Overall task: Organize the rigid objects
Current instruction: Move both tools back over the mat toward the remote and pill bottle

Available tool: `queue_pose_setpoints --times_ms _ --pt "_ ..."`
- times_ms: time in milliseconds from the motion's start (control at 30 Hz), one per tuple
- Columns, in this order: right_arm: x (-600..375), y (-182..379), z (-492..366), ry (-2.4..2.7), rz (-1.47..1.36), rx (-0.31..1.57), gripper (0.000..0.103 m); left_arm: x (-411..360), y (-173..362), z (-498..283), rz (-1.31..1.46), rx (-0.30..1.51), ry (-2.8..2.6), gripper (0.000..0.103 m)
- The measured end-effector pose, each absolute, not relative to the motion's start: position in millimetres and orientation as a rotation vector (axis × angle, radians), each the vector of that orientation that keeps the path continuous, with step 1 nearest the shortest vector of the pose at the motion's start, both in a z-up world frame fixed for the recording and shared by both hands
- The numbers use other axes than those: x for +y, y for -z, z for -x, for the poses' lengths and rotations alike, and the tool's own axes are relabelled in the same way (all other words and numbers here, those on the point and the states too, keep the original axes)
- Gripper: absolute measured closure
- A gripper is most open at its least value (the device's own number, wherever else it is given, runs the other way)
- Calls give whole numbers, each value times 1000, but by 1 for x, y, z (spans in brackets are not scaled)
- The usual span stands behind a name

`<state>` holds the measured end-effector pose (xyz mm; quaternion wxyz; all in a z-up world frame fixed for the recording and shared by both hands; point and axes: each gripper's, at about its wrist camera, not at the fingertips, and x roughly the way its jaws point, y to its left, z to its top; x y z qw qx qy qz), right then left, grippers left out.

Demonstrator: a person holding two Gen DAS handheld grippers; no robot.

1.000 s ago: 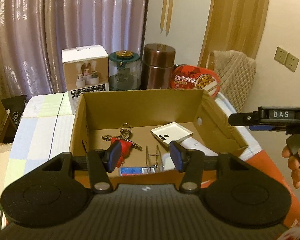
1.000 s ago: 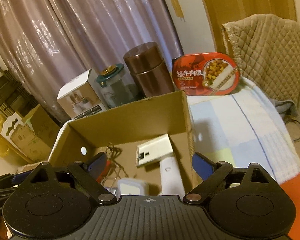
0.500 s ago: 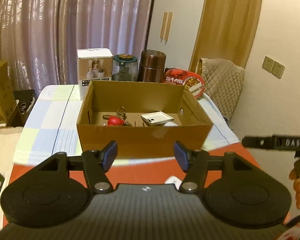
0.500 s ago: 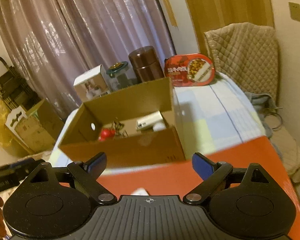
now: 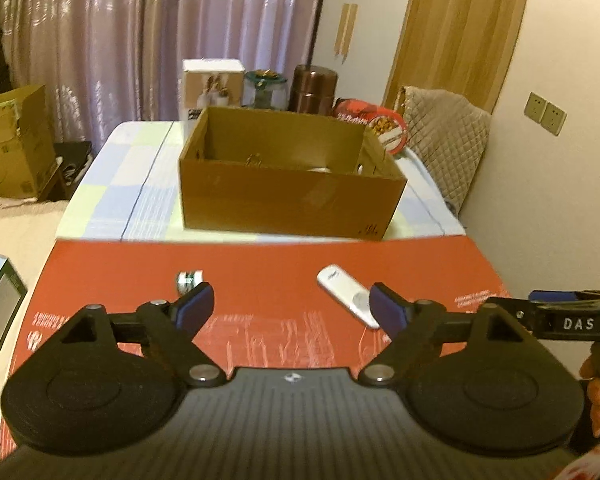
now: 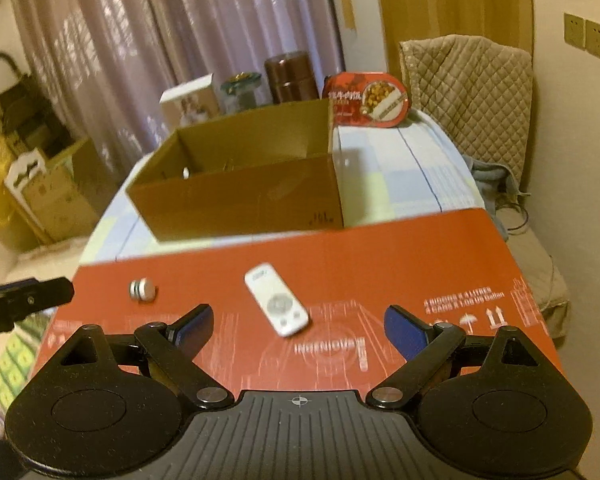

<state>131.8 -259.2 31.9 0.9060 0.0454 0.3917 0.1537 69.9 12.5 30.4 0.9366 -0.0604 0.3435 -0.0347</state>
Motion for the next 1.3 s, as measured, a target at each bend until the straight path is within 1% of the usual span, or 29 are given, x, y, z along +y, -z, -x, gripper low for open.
queue_pose_setpoints --times_ms 167,600,1000,1300 --pt "-254 -26 -110 -324 -44 817 13 19 -24 -50 91 714 31 15" --pt "-237 -14 -92 -362 15 835 13 36 -4 -39 18 761 -14 14" --pt "-224 1 -106 -398 34 832 13 52 14 -56 34 800 -23 14" --pt "-222 19 -126 -419 33 833 14 58 30 -85 46 821 -23 14"
